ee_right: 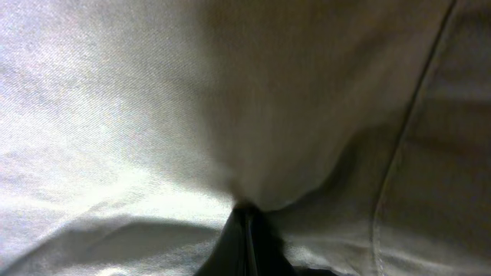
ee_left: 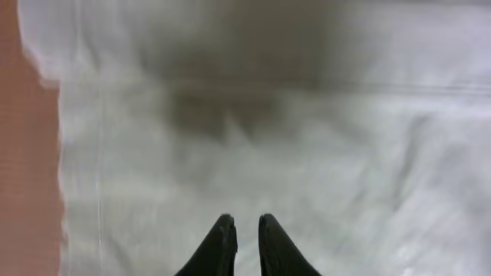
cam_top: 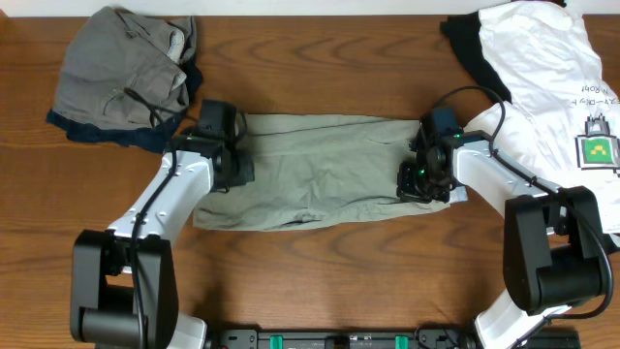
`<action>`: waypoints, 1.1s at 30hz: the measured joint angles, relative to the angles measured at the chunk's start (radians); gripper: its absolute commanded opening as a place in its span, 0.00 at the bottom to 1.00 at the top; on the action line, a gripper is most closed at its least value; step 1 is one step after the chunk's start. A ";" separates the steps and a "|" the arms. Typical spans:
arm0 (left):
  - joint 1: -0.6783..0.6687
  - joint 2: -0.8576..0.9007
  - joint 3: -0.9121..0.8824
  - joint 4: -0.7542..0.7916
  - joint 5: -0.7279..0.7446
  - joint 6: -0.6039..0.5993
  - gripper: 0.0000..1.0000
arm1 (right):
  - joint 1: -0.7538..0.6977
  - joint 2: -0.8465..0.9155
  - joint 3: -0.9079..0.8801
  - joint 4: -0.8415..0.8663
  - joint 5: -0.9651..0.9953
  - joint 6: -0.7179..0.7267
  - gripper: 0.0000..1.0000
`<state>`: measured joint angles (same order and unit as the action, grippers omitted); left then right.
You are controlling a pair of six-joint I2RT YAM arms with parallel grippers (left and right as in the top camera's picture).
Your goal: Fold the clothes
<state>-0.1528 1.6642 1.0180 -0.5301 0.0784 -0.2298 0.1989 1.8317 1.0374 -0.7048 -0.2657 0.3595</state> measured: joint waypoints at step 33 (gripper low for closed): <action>0.000 0.213 -0.003 0.852 -0.162 0.083 0.11 | 0.000 0.000 0.000 0.018 0.009 0.000 0.01</action>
<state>-0.1528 1.8771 1.0145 0.3222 -0.0834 -0.1467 0.1989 1.8317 1.0370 -0.6865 -0.2565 0.3592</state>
